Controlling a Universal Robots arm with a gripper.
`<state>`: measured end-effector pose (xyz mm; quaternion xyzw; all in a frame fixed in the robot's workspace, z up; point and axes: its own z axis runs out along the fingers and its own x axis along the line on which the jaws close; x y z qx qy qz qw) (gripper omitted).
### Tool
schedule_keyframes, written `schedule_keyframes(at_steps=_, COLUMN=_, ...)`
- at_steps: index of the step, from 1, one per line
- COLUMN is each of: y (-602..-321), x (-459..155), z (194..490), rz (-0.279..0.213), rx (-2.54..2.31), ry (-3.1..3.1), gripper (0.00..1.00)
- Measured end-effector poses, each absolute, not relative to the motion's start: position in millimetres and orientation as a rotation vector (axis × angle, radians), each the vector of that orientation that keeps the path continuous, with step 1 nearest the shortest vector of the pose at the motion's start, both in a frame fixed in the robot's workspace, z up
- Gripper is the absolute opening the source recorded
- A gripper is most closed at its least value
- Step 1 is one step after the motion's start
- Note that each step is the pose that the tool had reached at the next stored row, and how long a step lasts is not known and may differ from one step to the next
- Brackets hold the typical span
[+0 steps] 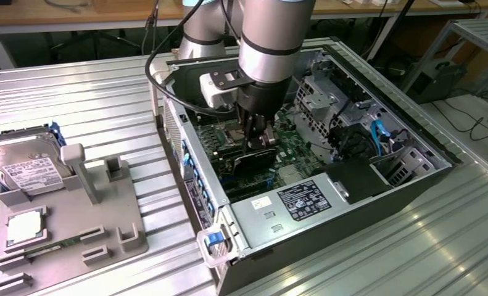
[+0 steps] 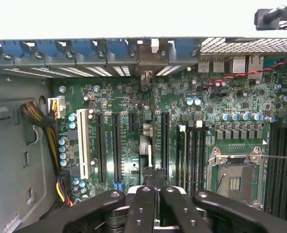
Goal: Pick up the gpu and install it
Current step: 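Insert the gpu into the slot, then press down on the gpu until it lock into place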
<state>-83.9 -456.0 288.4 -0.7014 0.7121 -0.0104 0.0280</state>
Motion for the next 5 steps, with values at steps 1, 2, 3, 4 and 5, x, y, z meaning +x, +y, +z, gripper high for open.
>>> schedule_keyframes(at_steps=1, y=-456.0, x=-83.9, z=288.4, rz=-0.032, rx=-2.165, ry=2.198, gripper=0.11)
schedule_keyframes(at_steps=2, y=-456.0, x=-83.9, z=288.4, rz=-0.032, rx=-2.165, ry=2.198, gripper=0.11)
schedule_keyframes(at_steps=3, y=-456.0, x=-83.9, z=288.4, rz=-0.032, rx=-2.165, ry=2.198, gripper=0.11)
schedule_keyframes(at_steps=4, y=-456.0, x=-83.9, z=288.4, rz=-0.032, rx=-2.165, ry=2.198, gripper=0.11)
schedule_keyframes(at_steps=5, y=-456.0, x=-83.9, z=288.4, rz=-0.032, rx=-2.165, ry=2.198, gripper=0.11)
